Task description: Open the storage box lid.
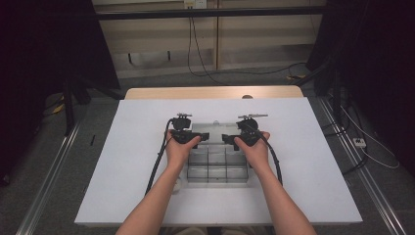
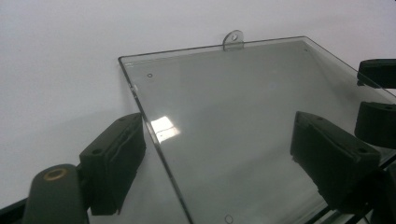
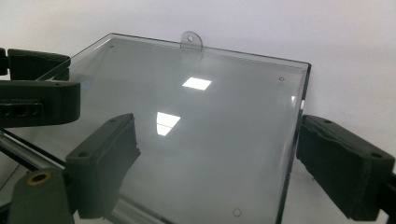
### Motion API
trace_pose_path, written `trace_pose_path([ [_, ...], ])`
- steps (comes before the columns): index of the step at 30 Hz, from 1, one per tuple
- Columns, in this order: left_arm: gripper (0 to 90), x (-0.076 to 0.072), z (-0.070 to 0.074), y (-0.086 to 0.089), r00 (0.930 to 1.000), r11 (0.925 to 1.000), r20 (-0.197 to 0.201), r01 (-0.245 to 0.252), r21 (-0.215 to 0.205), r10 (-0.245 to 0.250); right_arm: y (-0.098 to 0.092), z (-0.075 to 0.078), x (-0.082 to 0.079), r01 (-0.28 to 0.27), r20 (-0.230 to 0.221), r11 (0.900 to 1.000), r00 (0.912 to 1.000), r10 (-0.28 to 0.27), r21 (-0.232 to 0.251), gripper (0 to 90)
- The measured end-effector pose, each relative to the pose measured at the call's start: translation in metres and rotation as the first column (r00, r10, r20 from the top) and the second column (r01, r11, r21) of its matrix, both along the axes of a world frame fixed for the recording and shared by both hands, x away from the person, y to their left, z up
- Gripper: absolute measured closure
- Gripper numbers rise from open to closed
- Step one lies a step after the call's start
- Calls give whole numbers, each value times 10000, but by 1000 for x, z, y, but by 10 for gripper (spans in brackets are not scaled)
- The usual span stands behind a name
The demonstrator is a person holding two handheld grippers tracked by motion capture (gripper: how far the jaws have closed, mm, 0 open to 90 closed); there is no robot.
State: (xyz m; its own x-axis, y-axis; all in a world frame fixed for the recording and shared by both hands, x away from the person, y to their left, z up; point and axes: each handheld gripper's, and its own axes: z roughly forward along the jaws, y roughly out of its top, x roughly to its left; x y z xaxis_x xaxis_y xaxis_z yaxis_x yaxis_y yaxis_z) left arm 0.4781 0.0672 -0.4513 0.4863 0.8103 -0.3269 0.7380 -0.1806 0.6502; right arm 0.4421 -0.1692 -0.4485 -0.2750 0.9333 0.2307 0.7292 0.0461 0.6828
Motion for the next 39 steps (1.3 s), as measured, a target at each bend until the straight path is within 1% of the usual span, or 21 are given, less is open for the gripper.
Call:
trace_pose_path([
  [3,183,0,1,1,10000,10000,-53,49,-13,-49,-1,0,0,9,-63,10000,10000,-8,89,121],
  [8,178,-1,4,2,10000,9999,-29,72,-111,-72,0,0,0,31,-18,10000,10000,-31,43,128],
  [9,173,-2,5,3,10000,9999,-59,71,-132,-72,-1,0,-1,29,25,10000,10000,-30,49,132],
  [12,171,-3,7,6,9999,9998,32,115,-151,-115,-3,2,-3,41,150,9999,9999,-43,139,162],
  [14,168,-6,9,9,9998,9997,194,87,-249,-82,-5,5,-5,58,306,9997,9995,-66,237,159],
  [16,168,-9,12,14,9994,9995,313,165,-266,-157,-9,9,-8,-2,511,9997,9987,-12,256,160],
  [17,167,-10,14,16,9991,9994,390,160,-297,-148,-10,11,-10,-9,581,9997,9983,-4,233,159],
  [20,155,-16,20,23,9978,9993,574,333,-197,-322,-14,18,-17,-184,815,9996,9965,165,225,153],
  [22,143,-20,23,27,9967,9990,711,393,-193,-378,-16,23,-24,-368,1024,9990,9942,342,237,154],
  [24,142,-25,26,31,9955,9984,826,496,-288,-471,-18,27,-30,-487,1219,9987,9915,466,144,153],
  [27,136,-32,30,35,9921,9974,1059,697,-209,-671,-21,32,-41,-719,1441,9974,9870,709,19,152],
  [30,127,-39,36,39,9887,9958,1204,911,-111,-891,-24,35,-51,-921,1622,9958,9826,908,3,152],
  [32,127,-44,39,41,9859,9943,1317,1055,-129,-1029,-27,36,-58,-1042,1705,9946,9799,1032,-32,148],
  [34,127,-48,41,42,9836,9939,1458,1097,-146,-1064,-31,37,-64,-1075,1786,9941,9780,1081,-130,149],
  [36,126,-52,43,44,9811,9921,1529,1231,-221,-1183,-36,37,-70,-1119,1856,9937,9764,1107,-40,149],
  [39,126,-58,45,47,9764,9906,1700,1363,-90,-1328,-43,36,-78,-1037,1932,9946,9758,1028,-57,148],
])
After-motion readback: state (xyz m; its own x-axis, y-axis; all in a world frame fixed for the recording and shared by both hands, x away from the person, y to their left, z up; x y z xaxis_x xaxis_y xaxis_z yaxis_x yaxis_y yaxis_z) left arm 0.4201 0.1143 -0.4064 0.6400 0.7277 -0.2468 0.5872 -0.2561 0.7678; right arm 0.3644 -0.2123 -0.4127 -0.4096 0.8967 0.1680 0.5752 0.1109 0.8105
